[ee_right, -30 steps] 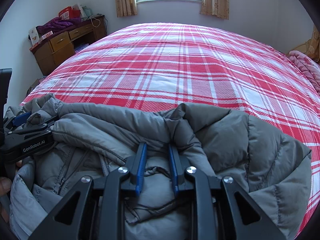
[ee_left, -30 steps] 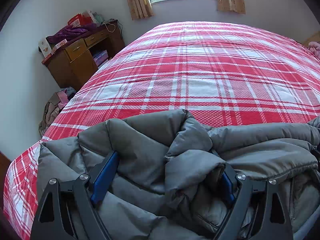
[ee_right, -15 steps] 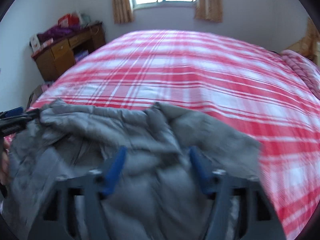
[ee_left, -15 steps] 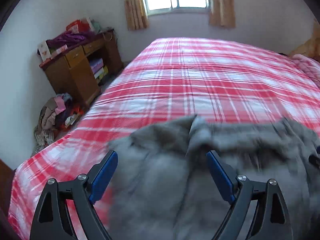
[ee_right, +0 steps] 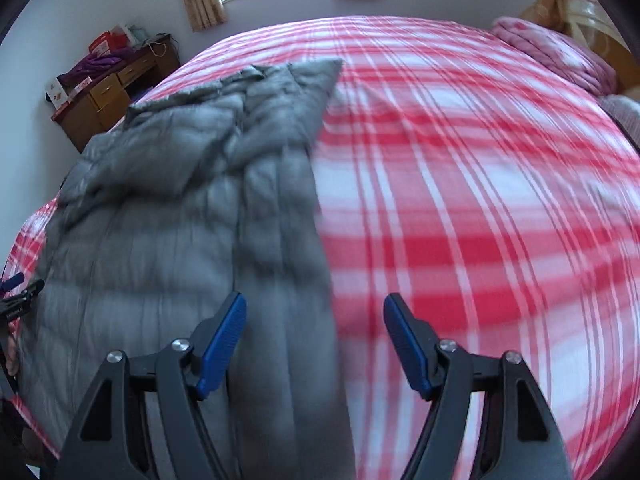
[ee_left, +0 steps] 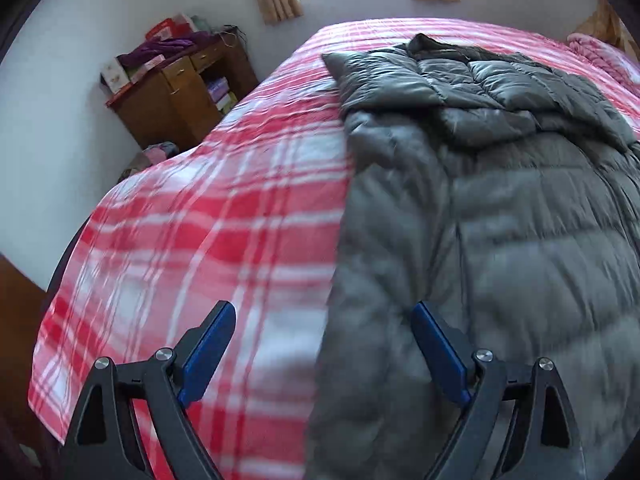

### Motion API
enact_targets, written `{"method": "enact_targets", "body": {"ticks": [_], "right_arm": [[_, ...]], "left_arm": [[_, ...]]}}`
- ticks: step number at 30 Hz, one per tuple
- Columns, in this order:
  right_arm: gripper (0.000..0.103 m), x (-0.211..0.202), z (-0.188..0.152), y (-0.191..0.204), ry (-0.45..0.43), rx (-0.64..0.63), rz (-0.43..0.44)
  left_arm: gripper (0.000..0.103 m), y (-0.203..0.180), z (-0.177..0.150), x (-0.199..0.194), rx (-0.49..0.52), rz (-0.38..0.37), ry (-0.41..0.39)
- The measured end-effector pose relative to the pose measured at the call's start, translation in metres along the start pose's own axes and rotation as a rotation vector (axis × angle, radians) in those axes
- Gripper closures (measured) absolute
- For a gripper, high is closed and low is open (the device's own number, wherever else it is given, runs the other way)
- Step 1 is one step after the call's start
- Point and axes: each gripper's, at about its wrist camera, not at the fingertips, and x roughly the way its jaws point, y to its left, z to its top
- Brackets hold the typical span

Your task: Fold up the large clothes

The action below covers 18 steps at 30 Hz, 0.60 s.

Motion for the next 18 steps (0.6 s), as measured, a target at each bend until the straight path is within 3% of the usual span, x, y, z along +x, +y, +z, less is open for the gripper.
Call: {"method": "enact_targets", "body": {"ticks": [4, 11, 15, 16, 17, 18], "right_arm": [[0.030, -0.020, -0.037, 0.001, -0.006, -0.010, -0.012], [0.030, -0.039, -0.079, 0.007, -0.011, 0.024, 0.022], [0.040, -0.048, -0.106, 0.012, -0.020, -0.014, 0.027], [0.047, -0.049, -0.110, 0.012, -0.024, -0.017, 0.030], [0.052, -0.050, -0.113, 0.012, -0.026, -0.020, 0.032], [0.065, -0.051, -0.117, 0.014, -0.027, -0.028, 0.041]], "left_arm": [[0.013, 0.016, -0.028, -0.013, -0.069, -0.038, 0.022], [0.013, 0.014, -0.067, -0.026, -0.088, -0.067, 0.043], [0.013, 0.011, -0.077, -0.031, -0.100, -0.092, 0.049], [0.015, 0.009, -0.077, -0.032, -0.097, -0.104, 0.046], [0.032, 0.008, -0.078, -0.032, -0.097, -0.117, 0.046], [0.044, 0.006, -0.078, -0.033, -0.099, -0.160, 0.052]]}}
